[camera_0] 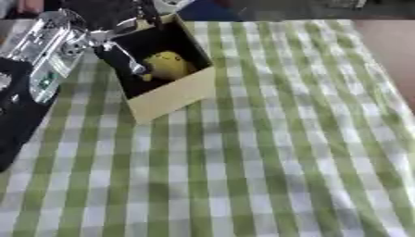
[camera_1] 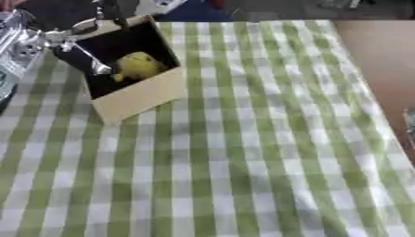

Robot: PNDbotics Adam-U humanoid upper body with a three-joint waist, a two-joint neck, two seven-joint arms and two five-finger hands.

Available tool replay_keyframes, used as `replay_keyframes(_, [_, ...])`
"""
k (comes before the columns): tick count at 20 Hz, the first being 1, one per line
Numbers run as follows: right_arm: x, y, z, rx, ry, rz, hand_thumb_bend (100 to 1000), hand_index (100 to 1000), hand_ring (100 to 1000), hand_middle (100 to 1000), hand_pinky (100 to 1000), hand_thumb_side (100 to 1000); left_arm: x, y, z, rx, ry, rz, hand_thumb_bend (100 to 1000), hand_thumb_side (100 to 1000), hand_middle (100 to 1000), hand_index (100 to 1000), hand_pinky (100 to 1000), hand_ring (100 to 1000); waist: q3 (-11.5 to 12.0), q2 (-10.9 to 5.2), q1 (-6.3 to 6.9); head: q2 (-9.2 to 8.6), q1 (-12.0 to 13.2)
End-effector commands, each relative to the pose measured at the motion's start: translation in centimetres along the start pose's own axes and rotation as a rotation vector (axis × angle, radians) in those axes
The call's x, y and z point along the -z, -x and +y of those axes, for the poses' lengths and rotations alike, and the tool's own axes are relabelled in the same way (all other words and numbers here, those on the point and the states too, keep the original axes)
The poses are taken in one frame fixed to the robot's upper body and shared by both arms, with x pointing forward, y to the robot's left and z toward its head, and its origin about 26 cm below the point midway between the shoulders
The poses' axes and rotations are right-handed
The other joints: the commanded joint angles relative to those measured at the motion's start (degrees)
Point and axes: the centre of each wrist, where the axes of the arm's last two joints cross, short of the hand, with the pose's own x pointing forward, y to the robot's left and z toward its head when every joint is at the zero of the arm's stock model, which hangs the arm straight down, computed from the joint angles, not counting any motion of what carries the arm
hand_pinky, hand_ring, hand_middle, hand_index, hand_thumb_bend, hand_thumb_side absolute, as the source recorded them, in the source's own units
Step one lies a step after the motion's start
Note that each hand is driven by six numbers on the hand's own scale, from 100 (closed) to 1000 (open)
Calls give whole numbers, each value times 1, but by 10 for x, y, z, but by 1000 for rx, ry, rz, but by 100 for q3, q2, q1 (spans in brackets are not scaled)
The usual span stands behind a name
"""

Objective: Pick up objects on the table and place them in the box.

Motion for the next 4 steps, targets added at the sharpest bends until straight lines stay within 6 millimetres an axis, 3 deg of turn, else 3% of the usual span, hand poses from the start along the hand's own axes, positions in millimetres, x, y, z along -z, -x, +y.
replay_keyframes(1, [5,-5,-8,-20,9,-30,100,795,788,663,781,999,-11,8,35,-8,-148,17,528,222,628,737,659,710,21,-182,15,75,-38])
replay_keyframes(4, [5,-5,-10,-35,10,-32,100,796,788,663,781,999,-35,4,68,-41,-324,0,506,199,628,736,660,708,78,-197,40,138,-92])
